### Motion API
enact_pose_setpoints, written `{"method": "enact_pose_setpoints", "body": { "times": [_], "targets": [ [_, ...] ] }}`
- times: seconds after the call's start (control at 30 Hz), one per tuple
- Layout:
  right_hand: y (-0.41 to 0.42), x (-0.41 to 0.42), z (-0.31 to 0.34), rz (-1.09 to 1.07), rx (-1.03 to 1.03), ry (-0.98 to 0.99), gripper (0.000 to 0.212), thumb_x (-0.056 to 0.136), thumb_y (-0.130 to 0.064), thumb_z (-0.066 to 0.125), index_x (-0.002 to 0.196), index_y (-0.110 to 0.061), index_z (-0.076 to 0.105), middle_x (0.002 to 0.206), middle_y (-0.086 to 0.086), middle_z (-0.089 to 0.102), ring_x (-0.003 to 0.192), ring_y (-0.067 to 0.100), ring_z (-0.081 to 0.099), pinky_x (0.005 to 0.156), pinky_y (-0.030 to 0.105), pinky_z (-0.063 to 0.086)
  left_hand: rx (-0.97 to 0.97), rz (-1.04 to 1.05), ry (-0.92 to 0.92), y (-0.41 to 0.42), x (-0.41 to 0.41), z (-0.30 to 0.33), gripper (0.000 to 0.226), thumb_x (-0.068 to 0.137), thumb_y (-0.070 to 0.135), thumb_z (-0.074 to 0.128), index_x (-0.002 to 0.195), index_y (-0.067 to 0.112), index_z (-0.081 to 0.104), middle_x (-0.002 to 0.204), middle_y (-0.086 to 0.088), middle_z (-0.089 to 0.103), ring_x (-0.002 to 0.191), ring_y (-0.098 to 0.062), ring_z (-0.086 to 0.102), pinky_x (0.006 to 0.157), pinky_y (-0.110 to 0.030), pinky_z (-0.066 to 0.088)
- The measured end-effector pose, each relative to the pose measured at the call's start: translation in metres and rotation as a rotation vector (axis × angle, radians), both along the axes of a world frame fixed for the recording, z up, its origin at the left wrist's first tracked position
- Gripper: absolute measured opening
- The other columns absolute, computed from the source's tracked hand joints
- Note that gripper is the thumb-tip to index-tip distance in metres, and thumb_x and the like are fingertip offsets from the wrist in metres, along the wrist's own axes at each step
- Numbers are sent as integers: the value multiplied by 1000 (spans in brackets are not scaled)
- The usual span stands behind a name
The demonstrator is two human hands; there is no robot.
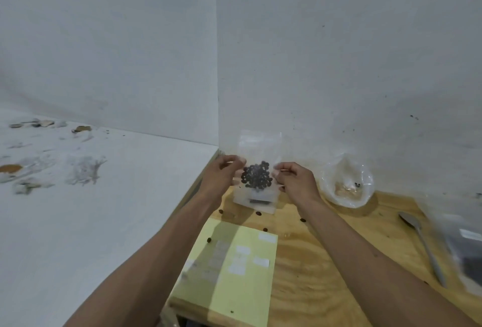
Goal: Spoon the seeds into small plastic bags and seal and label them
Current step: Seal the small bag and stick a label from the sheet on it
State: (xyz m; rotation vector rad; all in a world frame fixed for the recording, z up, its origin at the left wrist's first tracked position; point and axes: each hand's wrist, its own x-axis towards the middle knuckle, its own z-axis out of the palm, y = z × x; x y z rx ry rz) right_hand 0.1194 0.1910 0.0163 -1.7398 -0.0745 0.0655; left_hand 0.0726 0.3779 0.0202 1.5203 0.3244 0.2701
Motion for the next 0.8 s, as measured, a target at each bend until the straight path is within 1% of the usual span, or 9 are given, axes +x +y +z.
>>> {"method": "enact_pose_setpoints", "body": {
  "times": [0.07,0.17,0.27,0.33,0.4,0.47,0.57,0.63,0.8],
  "targets": [
    [7,-5,6,51,30,-29,12,92,-10,71,93,-21,74,99,6,74,89,17,69,76,28,54,-45,9,-83,7,-5,10,28,91,30,76,115,17,71,104,-6,76,91,-16,72,83,-33,58],
    [19,-15,11,99,0,-69,11,91,-16,73,101,-20,72,100,5,73,95,19,69,86,34,57,-33,66,-141,17,-17,19,18,87,28,80,100,16,76,97,-8,77,91,-18,72,86,-36,57],
    [30,-34,10,104,-141,-74,27,92,-24,73,116,-19,63,101,-1,69,94,19,69,87,41,59,-43,164,-184,29,-29,20,7,90,20,76,91,14,73,97,-5,78,91,-22,74,82,-33,53],
    [39,-50,8,239,-333,-93,19,93,-24,70,107,-13,68,97,1,71,87,19,71,89,46,58,-56,203,-213,39,-38,20,6,94,17,71,95,12,68,97,-7,79,89,-23,75,85,-36,54],
    [51,-67,6,470,-553,-87,22,92,-24,68,95,-3,75,87,10,75,78,19,69,87,47,56,-56,239,-220,50,-47,21,8,95,14,68,102,9,66,97,-10,78,85,-21,75,82,-37,55],
    [63,-82,4,614,-675,-97,32,88,-31,74,88,1,76,86,23,73,65,22,60,64,40,52,-37,271,-213,56,-56,22,16,96,12,67,110,5,66,98,-12,77,81,-18,73,73,-28,56],
    [79,-101,6,749,-796,-98,46,83,-45,77,84,1,76,76,19,73,59,20,59,57,32,49,-37,295,-215,60,-67,20,17,95,10,67,112,5,66,96,-12,76,79,-17,72,66,-22,55],
    [88,-114,8,817,-876,-83,49,81,-49,78,83,0,77,72,10,72,62,18,62,60,31,52,-42,305,-213,61,-73,19,16,94,9,68,110,6,66,93,-10,77,77,-17,72,72,-26,58],
    [106,-125,2,805,-984,-77,23,77,-23,81,73,-2,74,73,9,74,67,26,71,63,36,58,-35,303,-191,63,-84,13,14,94,10,68,108,8,68,93,-10,78,78,-18,74,87,-39,57]
  ]
}}
